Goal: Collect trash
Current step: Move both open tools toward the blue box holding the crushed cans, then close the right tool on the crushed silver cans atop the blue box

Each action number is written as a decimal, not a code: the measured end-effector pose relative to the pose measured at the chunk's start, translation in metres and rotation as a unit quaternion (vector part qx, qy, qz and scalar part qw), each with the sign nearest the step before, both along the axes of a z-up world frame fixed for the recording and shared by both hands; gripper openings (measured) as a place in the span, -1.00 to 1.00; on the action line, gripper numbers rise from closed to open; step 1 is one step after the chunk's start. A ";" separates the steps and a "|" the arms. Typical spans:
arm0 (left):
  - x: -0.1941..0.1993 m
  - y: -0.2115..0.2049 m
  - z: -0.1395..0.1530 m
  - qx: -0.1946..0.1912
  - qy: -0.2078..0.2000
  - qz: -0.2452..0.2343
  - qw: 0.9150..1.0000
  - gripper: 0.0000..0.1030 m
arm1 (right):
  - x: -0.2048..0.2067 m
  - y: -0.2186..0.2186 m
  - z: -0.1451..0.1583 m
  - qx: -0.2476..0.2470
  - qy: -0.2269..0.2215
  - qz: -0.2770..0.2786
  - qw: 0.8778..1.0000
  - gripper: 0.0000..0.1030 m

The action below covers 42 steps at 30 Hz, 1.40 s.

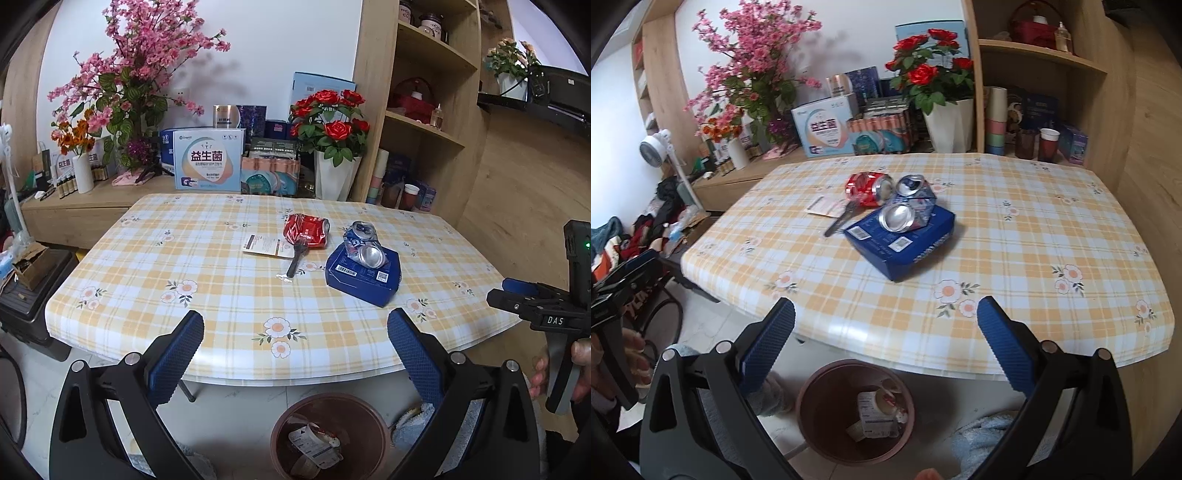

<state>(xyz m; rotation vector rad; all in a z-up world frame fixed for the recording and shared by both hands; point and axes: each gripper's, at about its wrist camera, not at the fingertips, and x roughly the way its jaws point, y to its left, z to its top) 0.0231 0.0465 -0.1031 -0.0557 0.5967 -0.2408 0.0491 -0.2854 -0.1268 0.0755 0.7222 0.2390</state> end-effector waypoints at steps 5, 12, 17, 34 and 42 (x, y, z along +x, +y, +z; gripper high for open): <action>0.014 0.000 -0.008 -0.028 0.022 -0.003 0.999 0.89 | 0.007 -0.003 -0.008 -0.015 -0.003 -0.003 1.000 0.89; 0.044 -0.013 -0.019 -0.011 0.051 0.003 0.999 0.89 | 0.043 -0.017 -0.009 -0.008 -0.001 0.006 1.000 0.89; 0.075 -0.023 -0.028 -0.001 0.068 0.006 0.998 0.89 | 0.087 -0.026 -0.012 -0.011 0.016 0.028 0.999 0.89; 0.184 -0.055 -0.065 0.014 0.091 -0.031 0.995 0.65 | 0.277 -0.007 -0.050 -0.041 0.045 0.106 0.993 0.89; 0.203 -0.060 -0.084 -0.009 0.108 -0.049 0.993 0.51 | 0.324 0.017 -0.080 -0.011 0.088 0.125 0.988 0.88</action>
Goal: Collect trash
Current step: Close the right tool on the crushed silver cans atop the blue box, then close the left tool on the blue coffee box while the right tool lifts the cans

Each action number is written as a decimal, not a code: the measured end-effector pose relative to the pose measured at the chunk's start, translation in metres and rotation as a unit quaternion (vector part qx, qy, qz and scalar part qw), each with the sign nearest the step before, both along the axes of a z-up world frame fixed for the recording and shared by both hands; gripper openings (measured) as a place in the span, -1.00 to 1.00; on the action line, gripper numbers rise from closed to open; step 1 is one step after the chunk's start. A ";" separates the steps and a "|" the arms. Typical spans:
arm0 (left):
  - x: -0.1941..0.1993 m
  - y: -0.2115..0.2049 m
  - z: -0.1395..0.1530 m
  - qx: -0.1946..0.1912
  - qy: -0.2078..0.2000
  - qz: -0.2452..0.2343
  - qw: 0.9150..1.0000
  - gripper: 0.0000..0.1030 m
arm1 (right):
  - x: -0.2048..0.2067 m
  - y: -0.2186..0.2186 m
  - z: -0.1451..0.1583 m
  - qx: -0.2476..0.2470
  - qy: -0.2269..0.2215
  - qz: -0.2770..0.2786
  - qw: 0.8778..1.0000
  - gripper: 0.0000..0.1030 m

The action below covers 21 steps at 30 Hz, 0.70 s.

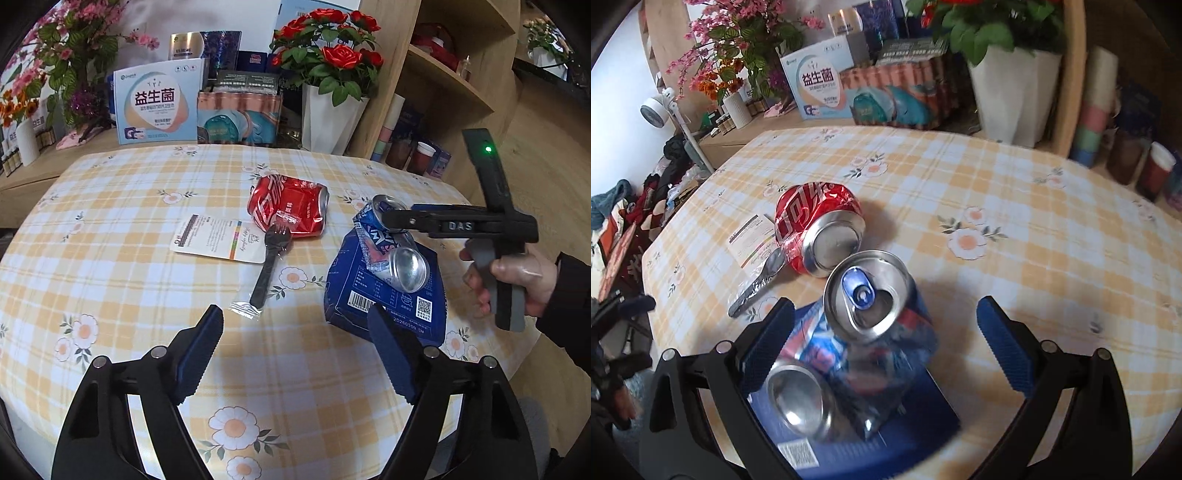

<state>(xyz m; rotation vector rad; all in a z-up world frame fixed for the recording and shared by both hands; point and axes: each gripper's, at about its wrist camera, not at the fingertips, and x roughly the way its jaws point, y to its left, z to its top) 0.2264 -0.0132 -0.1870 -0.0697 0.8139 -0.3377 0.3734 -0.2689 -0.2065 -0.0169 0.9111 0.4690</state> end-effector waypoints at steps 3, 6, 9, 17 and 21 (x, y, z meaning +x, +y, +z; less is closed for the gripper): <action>0.003 -0.002 -0.005 -0.006 0.008 -0.005 1.000 0.48 | 0.006 0.005 -0.008 0.004 0.012 0.004 1.000 0.87; 0.005 -0.004 -0.008 -0.007 0.011 -0.010 1.000 0.47 | 0.009 0.009 -0.015 0.007 0.025 0.009 1.000 0.72; 0.005 -0.008 -0.009 -0.009 0.012 -0.015 1.000 0.47 | 0.011 0.008 -0.019 0.010 0.035 0.004 0.999 0.66; 0.005 -0.014 -0.010 -0.017 0.017 -0.024 0.999 0.47 | -0.003 -0.002 -0.012 0.037 0.033 -0.010 0.999 0.31; 0.004 -0.021 -0.009 -0.016 0.017 -0.036 0.999 0.47 | -0.015 -0.008 0.002 0.053 0.012 -0.015 0.998 0.24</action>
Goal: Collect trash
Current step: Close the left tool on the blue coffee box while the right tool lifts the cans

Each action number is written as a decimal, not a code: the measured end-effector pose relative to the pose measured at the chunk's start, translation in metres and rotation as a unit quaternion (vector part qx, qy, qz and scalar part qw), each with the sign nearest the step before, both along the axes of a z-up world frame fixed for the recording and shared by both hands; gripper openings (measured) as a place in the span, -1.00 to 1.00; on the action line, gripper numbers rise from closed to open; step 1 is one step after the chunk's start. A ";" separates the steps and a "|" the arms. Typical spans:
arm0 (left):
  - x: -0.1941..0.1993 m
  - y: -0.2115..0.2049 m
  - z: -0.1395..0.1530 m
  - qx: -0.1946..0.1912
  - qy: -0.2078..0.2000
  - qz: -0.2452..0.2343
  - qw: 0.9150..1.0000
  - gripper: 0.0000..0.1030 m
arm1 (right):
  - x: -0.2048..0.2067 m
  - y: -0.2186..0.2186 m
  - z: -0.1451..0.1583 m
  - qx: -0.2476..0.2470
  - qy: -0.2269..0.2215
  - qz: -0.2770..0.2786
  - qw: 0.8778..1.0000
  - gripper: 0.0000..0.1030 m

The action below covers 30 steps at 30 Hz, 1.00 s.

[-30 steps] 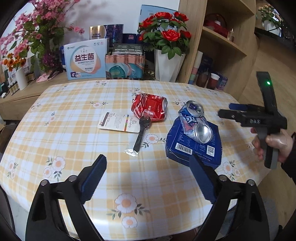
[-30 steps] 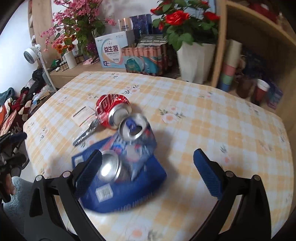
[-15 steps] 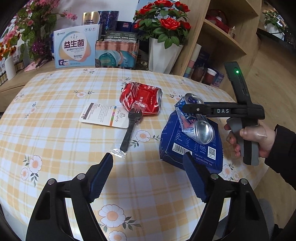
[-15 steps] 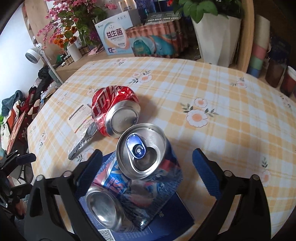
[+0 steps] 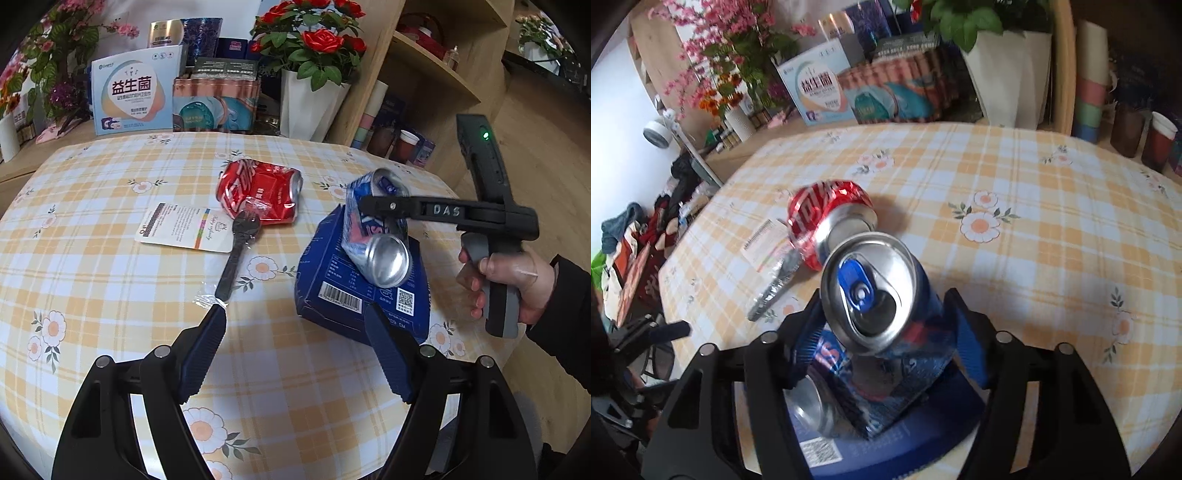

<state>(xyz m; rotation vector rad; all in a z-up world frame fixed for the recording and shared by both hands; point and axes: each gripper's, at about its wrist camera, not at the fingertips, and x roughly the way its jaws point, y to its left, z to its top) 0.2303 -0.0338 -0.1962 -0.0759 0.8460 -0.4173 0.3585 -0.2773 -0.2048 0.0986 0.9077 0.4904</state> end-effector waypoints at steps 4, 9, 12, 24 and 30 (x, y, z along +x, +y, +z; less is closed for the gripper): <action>-0.002 -0.014 0.001 0.000 -0.003 -0.026 1.000 0.47 | -0.016 -0.013 0.020 0.020 -0.028 -0.012 0.999 0.15; -0.008 -0.037 0.002 0.003 -0.003 -0.056 0.998 0.47 | -0.033 -0.032 0.039 0.030 -0.044 -0.030 0.998 -0.50; -0.011 -0.058 -0.001 0.023 -0.007 -0.080 0.996 0.47 | -0.042 -0.040 0.045 0.035 -0.048 -0.027 0.998 -0.50; -0.022 -0.138 -0.017 0.134 -0.050 -0.154 0.978 0.48 | -0.080 -0.084 0.073 0.050 -0.070 -0.063 0.994 -0.50; -0.015 -0.176 -0.038 0.221 -0.070 -0.166 0.959 0.47 | -0.096 -0.109 0.076 0.055 -0.072 -0.082 0.992 -0.50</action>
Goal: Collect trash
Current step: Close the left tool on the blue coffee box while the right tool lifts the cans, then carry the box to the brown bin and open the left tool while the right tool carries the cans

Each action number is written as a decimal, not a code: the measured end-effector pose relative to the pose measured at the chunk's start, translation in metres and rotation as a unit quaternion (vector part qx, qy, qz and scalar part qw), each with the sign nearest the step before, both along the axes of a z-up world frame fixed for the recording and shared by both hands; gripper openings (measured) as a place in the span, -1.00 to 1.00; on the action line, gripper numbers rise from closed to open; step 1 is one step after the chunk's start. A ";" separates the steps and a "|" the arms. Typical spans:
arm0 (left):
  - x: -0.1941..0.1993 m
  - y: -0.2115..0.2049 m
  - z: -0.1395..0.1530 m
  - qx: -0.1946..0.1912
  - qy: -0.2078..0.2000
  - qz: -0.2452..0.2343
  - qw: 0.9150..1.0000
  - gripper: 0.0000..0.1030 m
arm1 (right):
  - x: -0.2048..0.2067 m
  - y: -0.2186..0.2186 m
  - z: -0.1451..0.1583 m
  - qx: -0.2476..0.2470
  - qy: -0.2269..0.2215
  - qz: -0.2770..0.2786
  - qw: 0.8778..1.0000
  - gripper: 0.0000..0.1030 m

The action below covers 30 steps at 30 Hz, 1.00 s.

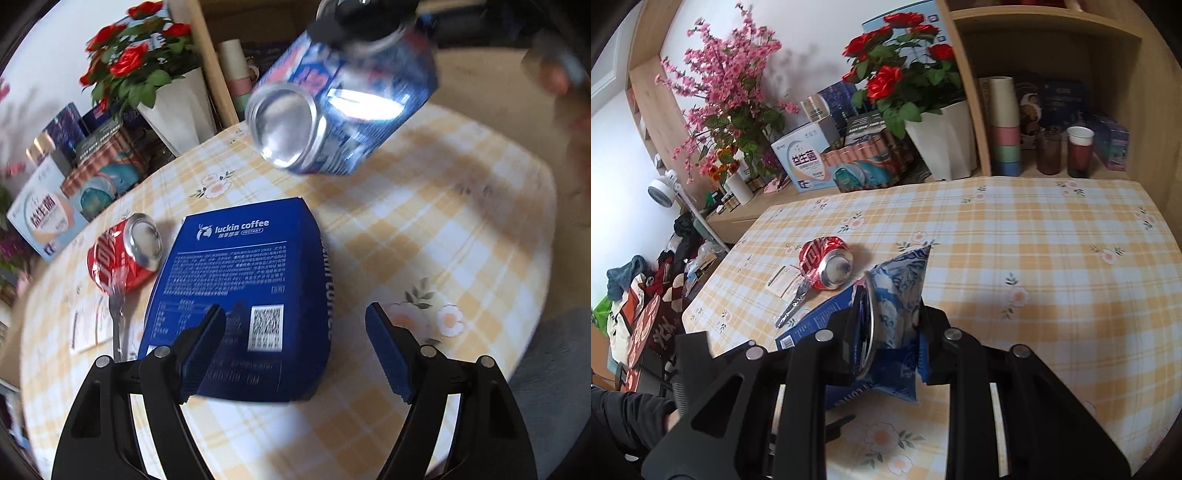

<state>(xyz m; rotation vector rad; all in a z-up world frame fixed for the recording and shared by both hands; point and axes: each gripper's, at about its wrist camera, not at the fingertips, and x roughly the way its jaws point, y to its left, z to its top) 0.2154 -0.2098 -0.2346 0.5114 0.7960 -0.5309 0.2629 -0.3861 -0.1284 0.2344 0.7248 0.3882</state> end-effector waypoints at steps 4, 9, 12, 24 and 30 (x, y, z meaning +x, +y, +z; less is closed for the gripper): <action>0.005 -0.012 -0.011 0.045 -0.019 -0.004 0.999 0.42 | -0.005 -0.016 -0.002 0.004 0.003 -0.015 1.000 -0.50; 0.015 -0.013 -0.014 0.078 -0.040 -0.008 0.996 0.30 | -0.007 -0.033 -0.010 0.008 0.009 -0.031 0.999 -0.50; 0.017 -0.010 -0.014 0.088 -0.046 -0.018 0.995 0.10 | -0.008 -0.037 -0.015 0.014 0.010 -0.033 0.999 -0.50; 0.059 0.106 0.087 -0.168 0.000 0.112 0.979 -0.66 | -0.009 -0.028 -0.021 0.017 0.014 -0.024 0.999 -0.50; 0.065 0.132 0.088 -0.182 0.008 0.138 0.974 -0.67 | -0.008 -0.020 -0.021 0.020 0.017 -0.019 0.999 -0.50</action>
